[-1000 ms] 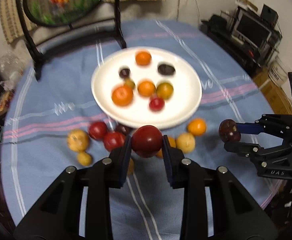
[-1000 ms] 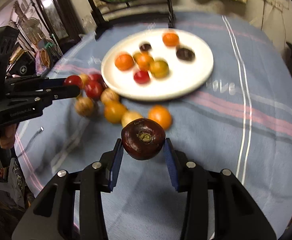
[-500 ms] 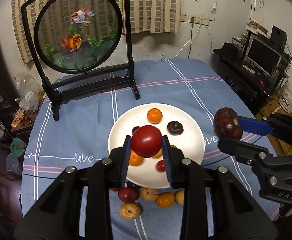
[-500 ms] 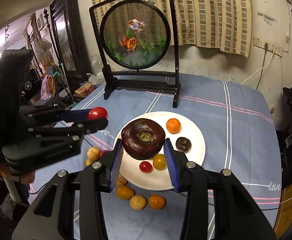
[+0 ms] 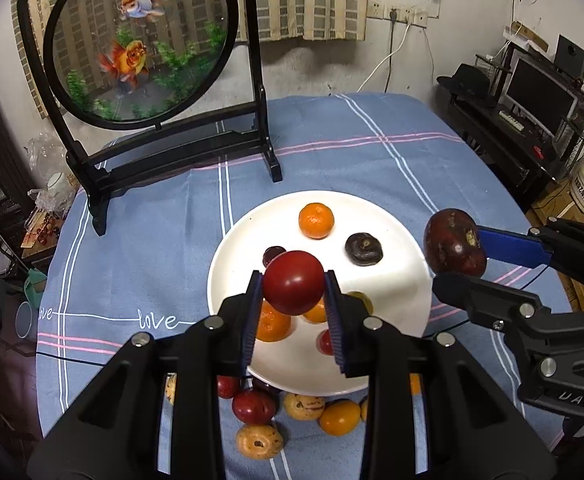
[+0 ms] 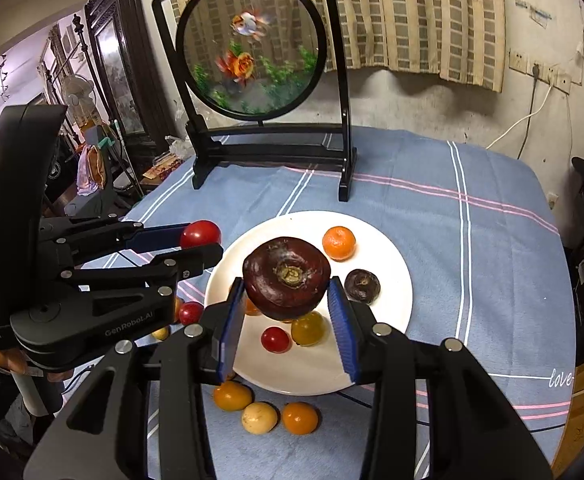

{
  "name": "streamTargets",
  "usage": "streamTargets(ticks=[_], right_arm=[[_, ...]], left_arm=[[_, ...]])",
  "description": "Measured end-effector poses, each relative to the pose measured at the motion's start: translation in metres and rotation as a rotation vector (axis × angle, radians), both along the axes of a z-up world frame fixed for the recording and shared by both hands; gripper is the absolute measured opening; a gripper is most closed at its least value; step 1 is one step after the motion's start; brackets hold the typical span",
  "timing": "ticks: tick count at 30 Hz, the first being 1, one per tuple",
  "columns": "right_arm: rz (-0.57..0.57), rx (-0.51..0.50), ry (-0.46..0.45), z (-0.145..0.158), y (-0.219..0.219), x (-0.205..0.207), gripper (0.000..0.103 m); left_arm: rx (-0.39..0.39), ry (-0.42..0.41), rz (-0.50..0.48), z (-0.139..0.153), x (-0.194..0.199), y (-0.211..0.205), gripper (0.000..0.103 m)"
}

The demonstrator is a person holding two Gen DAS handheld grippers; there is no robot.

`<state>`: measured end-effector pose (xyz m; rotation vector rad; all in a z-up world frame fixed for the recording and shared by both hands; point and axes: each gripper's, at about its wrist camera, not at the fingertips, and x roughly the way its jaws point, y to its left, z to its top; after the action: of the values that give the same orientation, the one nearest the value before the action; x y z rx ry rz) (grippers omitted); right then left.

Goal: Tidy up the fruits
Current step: 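Carry the tomato and plum over the white plate and open both tools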

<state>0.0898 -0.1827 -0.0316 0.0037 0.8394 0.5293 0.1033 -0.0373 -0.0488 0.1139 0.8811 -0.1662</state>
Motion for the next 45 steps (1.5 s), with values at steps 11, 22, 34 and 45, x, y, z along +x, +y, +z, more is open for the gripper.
streamTargets(ticks=[11,22,34,45], right_arm=[[0.009,-0.008,0.05,-0.023,0.001,0.027,0.042],[-0.006,-0.022,0.091,-0.044,-0.007,0.045,0.042],[0.005,-0.025,0.136,-0.067,0.004,0.063,0.042],[0.002,-0.037,0.162,-0.078,0.013,0.082,0.043]], left_arm=[[0.023,0.047,0.008,-0.026,0.024,0.0,0.031],[0.038,0.076,0.025,-0.044,0.037,0.011,0.031],[0.059,0.102,0.001,-0.057,0.05,-0.004,0.031],[0.062,0.126,0.003,-0.069,0.062,-0.006,0.031]])
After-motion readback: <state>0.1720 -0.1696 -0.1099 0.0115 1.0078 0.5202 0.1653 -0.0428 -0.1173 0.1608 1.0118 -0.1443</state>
